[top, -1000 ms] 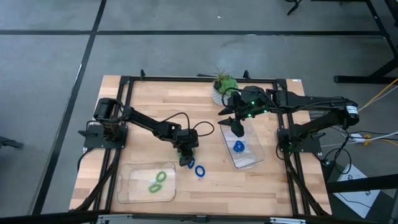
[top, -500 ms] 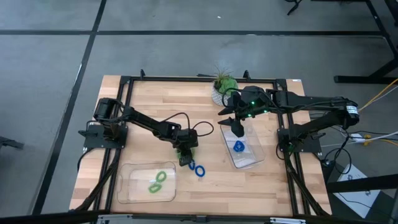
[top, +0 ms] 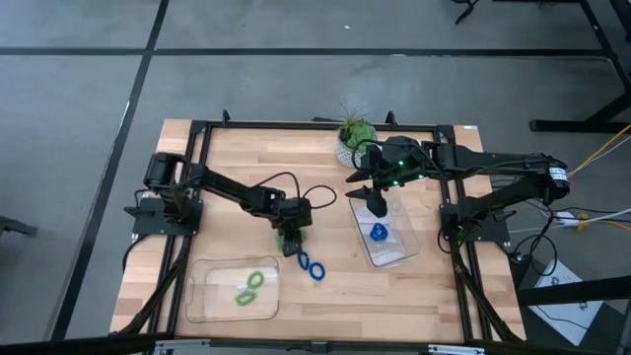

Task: Sort spring keychains
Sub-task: Put the green spring keychain into the left transparent bin

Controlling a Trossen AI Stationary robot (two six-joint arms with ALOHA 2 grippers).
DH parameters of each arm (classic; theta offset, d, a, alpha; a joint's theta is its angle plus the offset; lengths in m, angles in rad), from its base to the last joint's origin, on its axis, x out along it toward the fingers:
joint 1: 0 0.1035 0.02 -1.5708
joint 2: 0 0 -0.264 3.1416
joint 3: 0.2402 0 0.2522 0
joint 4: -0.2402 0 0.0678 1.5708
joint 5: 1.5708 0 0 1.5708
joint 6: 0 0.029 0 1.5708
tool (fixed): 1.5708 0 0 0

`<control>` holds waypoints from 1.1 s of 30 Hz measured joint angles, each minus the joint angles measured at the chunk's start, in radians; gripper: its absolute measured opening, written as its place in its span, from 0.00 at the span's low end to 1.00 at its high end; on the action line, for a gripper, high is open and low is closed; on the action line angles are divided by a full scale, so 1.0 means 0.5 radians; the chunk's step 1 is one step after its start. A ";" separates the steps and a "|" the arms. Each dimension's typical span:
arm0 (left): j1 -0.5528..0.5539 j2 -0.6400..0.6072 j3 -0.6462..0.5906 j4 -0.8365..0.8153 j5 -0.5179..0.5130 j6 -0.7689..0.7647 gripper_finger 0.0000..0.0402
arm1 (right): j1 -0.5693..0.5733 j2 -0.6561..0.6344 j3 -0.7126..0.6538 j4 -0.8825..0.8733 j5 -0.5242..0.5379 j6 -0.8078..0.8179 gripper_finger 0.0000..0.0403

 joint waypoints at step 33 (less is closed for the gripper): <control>0.062 -0.096 0.002 -0.166 -0.069 -0.070 0.13 | -0.001 0.000 0.000 0.000 0.001 -0.001 0.51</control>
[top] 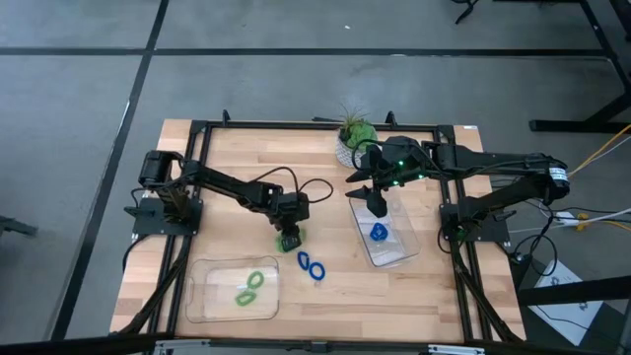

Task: Sort spring keychains
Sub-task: Put the green spring keychain into the left transparent bin

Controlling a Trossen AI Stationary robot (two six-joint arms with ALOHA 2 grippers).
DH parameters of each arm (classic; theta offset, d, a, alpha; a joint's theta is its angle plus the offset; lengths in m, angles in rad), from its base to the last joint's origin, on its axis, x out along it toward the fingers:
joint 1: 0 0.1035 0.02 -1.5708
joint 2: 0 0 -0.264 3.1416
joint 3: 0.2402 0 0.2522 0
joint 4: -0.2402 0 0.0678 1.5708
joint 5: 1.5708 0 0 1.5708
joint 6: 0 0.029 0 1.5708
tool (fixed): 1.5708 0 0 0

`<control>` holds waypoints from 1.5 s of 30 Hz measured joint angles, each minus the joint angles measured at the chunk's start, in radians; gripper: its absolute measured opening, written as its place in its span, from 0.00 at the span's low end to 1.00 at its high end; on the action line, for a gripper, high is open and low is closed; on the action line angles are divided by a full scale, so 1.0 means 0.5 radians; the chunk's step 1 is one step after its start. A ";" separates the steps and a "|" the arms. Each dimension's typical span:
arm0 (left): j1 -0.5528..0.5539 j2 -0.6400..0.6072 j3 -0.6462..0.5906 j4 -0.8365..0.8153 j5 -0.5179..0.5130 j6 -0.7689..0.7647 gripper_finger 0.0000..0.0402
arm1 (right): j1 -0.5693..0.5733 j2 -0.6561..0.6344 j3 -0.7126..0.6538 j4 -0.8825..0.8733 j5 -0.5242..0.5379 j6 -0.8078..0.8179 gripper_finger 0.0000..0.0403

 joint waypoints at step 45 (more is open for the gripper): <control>-0.012 0.120 0.009 -0.004 -0.366 -0.058 0.34 | 0.000 0.000 0.000 0.001 0.000 0.054 0.51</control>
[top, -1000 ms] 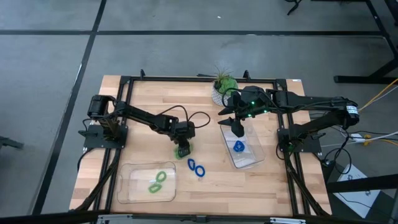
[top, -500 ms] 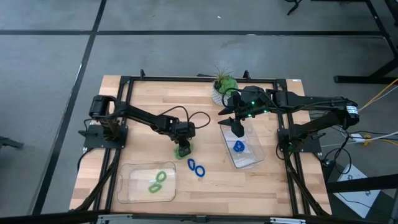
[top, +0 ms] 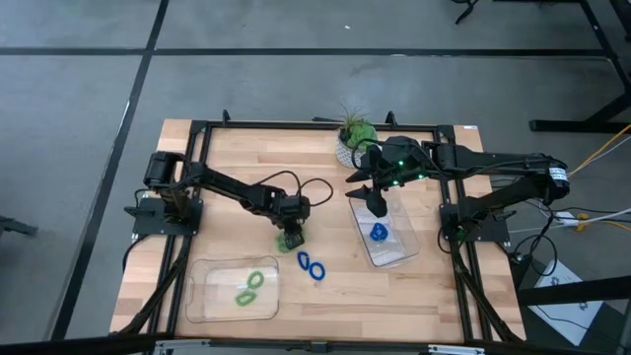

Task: Sort spring keychains
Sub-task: Put the green spring keychain into the left transparent bin

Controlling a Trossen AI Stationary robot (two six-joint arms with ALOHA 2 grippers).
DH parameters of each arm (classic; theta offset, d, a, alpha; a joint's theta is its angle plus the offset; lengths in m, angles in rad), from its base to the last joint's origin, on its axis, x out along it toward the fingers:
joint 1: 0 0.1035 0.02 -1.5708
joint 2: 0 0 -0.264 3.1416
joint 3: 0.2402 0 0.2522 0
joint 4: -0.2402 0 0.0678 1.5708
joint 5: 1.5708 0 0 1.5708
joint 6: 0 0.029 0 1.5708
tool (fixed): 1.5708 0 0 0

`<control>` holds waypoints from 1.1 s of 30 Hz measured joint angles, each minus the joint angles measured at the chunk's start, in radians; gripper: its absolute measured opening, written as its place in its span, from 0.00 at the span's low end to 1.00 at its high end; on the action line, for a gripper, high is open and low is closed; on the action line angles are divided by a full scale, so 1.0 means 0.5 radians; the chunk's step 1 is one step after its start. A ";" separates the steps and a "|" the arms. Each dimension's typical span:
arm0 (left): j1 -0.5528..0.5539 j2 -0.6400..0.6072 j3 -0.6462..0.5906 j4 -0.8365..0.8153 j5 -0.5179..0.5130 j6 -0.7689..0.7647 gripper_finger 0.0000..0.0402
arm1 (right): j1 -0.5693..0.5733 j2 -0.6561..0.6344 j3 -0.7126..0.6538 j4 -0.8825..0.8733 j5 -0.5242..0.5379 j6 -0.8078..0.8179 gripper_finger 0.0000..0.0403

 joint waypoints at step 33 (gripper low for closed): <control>0.210 -0.557 -0.018 -0.363 -0.396 -0.201 0.01 | 0.000 0.000 0.000 -0.008 0.090 -0.068 0.51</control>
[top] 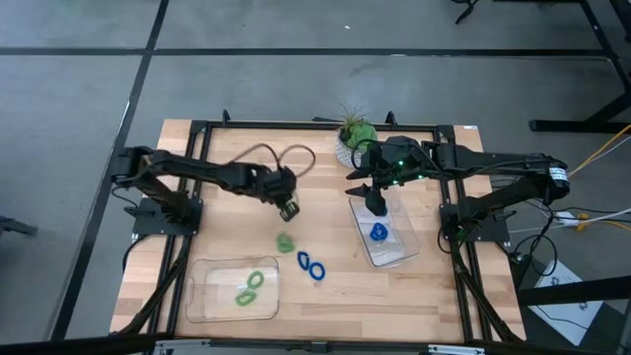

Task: Sort spring keychains
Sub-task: Put the green spring keychain into the left transparent bin

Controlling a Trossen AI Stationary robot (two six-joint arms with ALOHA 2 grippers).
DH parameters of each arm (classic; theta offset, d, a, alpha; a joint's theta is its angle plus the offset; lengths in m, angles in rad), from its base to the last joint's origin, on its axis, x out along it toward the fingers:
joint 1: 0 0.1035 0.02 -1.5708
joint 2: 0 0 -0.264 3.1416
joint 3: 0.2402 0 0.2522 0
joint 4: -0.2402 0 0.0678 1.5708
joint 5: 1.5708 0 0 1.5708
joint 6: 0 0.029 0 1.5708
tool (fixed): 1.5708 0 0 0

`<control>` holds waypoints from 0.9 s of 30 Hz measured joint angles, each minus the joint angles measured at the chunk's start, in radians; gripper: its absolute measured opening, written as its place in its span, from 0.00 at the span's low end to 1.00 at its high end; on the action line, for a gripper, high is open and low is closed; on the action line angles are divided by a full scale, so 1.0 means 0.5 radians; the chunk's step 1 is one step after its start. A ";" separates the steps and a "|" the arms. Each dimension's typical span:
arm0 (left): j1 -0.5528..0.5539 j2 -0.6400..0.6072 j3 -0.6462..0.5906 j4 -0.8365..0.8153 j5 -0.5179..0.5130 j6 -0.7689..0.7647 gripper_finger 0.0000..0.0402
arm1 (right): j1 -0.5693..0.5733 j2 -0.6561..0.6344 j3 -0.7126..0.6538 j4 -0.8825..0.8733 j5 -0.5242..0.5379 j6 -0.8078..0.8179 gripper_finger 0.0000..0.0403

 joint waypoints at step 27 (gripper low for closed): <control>0.172 -0.985 0.008 0.186 -0.242 -0.032 0.01 | 0.000 0.000 0.000 -0.024 -0.001 -0.043 0.51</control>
